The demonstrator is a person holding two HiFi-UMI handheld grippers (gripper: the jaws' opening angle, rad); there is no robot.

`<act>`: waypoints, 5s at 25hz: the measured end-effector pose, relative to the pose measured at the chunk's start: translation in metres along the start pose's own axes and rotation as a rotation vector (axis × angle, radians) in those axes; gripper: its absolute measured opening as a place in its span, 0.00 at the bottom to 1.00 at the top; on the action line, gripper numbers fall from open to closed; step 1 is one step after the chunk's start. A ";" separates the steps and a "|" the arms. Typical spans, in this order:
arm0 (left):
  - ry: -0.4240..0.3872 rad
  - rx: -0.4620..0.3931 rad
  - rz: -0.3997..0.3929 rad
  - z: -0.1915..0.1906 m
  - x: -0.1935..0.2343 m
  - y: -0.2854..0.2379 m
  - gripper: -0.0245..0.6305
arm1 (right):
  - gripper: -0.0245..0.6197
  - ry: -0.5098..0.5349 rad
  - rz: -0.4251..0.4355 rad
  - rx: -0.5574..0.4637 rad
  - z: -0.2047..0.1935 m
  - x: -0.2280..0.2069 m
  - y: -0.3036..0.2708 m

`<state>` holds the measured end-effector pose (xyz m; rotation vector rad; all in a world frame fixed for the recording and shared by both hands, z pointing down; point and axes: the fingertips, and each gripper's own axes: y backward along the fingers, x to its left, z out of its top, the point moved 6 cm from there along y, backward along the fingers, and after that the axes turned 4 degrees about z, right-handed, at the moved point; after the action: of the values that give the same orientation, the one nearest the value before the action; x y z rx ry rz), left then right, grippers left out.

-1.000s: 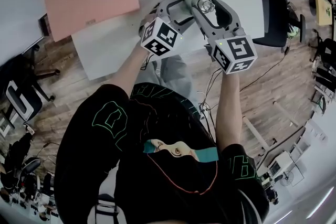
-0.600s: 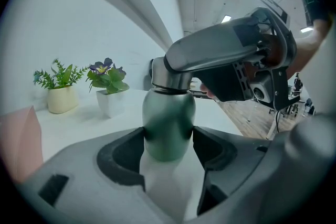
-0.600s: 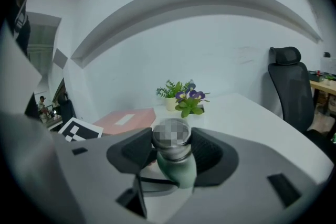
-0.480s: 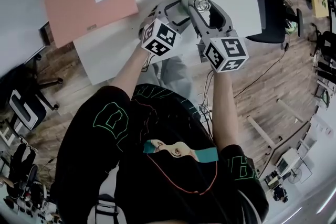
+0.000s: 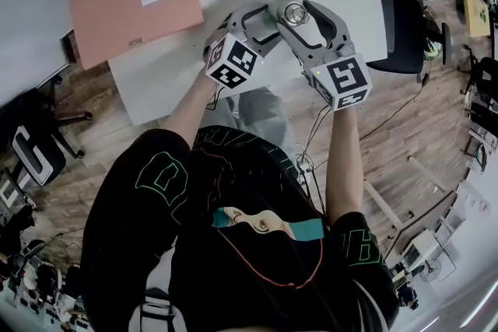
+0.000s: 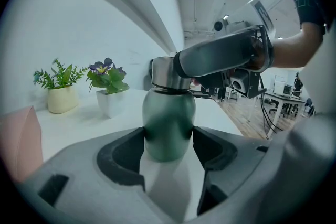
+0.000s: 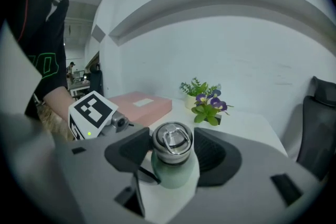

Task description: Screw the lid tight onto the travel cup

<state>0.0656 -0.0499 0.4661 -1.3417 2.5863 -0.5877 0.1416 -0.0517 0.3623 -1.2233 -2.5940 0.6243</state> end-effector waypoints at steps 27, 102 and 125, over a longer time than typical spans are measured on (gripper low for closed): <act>-0.007 0.003 0.004 -0.003 0.003 0.005 0.50 | 0.43 0.073 0.271 -0.030 0.004 -0.005 -0.008; -0.032 0.034 -0.019 -0.004 -0.001 -0.002 0.50 | 0.45 -0.009 0.101 -0.083 0.005 -0.001 -0.009; -0.047 0.061 -0.020 -0.002 0.000 -0.005 0.49 | 0.44 -0.226 -0.296 -0.143 0.002 0.009 0.007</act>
<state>0.0687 -0.0517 0.4700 -1.3479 2.4995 -0.6249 0.1398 -0.0412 0.3578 -0.8176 -2.9742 0.5523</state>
